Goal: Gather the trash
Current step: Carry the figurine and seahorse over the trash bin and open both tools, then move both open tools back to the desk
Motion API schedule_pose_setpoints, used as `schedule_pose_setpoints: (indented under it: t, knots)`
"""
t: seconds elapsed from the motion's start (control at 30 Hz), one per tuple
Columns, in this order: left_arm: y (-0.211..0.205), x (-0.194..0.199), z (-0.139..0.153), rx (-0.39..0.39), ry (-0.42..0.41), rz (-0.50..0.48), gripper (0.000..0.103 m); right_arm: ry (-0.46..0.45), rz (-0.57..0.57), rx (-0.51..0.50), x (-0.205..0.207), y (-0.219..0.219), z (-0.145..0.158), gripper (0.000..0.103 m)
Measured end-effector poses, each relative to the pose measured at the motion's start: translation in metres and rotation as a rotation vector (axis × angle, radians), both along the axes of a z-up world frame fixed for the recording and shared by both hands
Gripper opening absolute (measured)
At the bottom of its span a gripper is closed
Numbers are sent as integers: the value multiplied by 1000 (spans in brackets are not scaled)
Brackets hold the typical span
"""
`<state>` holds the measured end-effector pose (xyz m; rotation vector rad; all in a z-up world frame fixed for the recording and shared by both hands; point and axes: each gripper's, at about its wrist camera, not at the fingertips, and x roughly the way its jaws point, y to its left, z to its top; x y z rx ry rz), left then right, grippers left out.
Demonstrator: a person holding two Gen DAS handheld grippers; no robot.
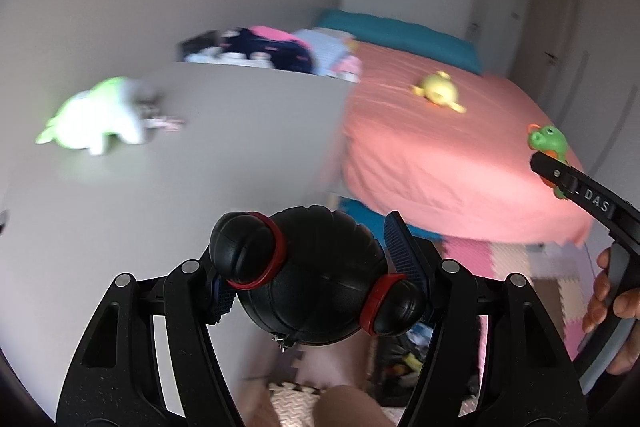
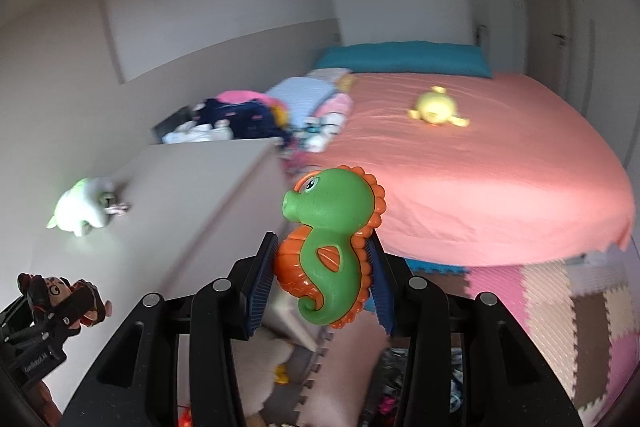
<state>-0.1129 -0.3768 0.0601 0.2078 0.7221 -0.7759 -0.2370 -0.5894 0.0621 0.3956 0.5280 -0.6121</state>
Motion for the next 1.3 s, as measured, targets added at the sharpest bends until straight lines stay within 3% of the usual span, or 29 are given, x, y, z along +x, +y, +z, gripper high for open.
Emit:
schedule_pose_setpoints:
  t: [0.43,0.73,0.8,0.83,0.93,1.3]
  knots:
    - [-114,-117,-64,101,123,-337,65,90,-202,72,-115,-55,-59,45]
    - [-149,-168,-105,198,179,-483,67,158,-217,158,-144,-67,-106,46]
    - [-151,-175,-111,219,155,-485,96,174,-232,190,-143,-70,-116,79]
    - [-148,-176,-109,210,105,-459,97,167,-251,197,-146,-71,-121,101]
    - [-147,-176,-109,217,87,-426,97,230,-297,154,-146,-73,-129,101]
    - [-144,-166,-108,228,108,-404,97,223,-294,132,-148,-70,-127,101]
